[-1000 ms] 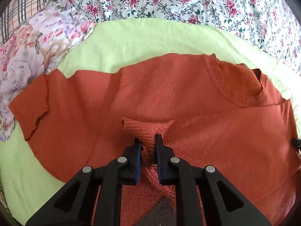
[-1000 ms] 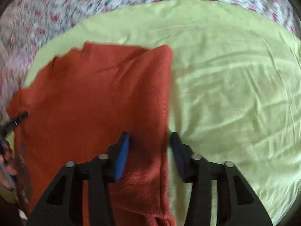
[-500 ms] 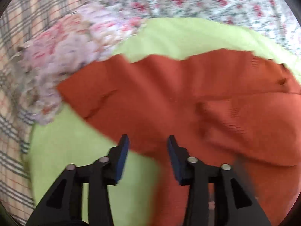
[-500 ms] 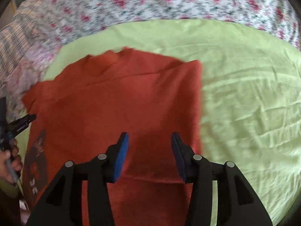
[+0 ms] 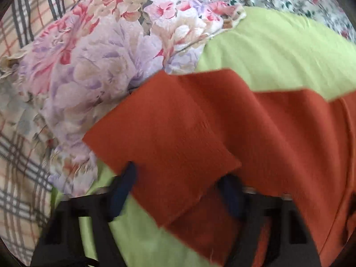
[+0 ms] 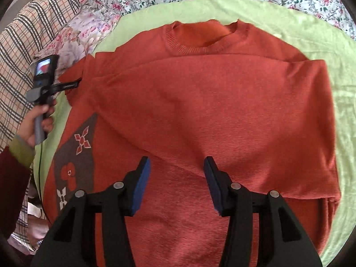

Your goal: Fold small clothes

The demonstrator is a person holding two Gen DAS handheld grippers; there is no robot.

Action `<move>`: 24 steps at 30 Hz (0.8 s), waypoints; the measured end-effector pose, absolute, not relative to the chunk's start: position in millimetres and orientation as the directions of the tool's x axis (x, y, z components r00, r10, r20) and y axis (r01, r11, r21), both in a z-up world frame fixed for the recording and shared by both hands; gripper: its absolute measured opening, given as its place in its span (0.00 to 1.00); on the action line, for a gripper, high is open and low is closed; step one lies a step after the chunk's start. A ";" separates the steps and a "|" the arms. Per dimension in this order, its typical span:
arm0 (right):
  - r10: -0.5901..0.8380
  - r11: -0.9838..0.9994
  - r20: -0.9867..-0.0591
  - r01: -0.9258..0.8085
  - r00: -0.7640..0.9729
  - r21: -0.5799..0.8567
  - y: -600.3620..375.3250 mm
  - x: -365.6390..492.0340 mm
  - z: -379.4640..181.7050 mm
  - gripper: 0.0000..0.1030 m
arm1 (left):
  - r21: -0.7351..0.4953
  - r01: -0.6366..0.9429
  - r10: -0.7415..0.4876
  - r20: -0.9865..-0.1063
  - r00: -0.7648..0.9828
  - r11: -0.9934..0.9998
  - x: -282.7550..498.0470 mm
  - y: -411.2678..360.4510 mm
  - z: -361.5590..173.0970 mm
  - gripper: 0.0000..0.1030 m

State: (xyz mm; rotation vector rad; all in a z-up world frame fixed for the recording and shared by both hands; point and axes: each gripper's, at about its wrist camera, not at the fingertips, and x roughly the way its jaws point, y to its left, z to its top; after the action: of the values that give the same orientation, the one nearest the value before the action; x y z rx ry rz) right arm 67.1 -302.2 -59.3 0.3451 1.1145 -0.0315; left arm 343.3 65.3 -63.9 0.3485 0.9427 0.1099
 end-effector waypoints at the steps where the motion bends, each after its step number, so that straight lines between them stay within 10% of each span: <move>1: 0.147 0.946 -0.882 0.196 0.447 0.257 -302.0 65.9 -58.6 0.50 | 0.326 0.068 0.229 -0.785 0.576 0.943 345.9 65.6 -63.5 0.12; 24: 0.052 0.907 -0.854 0.333 0.518 0.258 -361.2 12.3 -26.1 0.50 | 0.097 0.663 -0.355 -0.783 0.512 0.742 129.1 -219.2 -18.5 0.02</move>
State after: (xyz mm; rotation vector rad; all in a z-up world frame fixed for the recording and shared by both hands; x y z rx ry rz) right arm 12.3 -361.2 -26.1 0.4201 1.0200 -0.1745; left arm 129.1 -219.2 -18.5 0.4143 0.8273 -0.6333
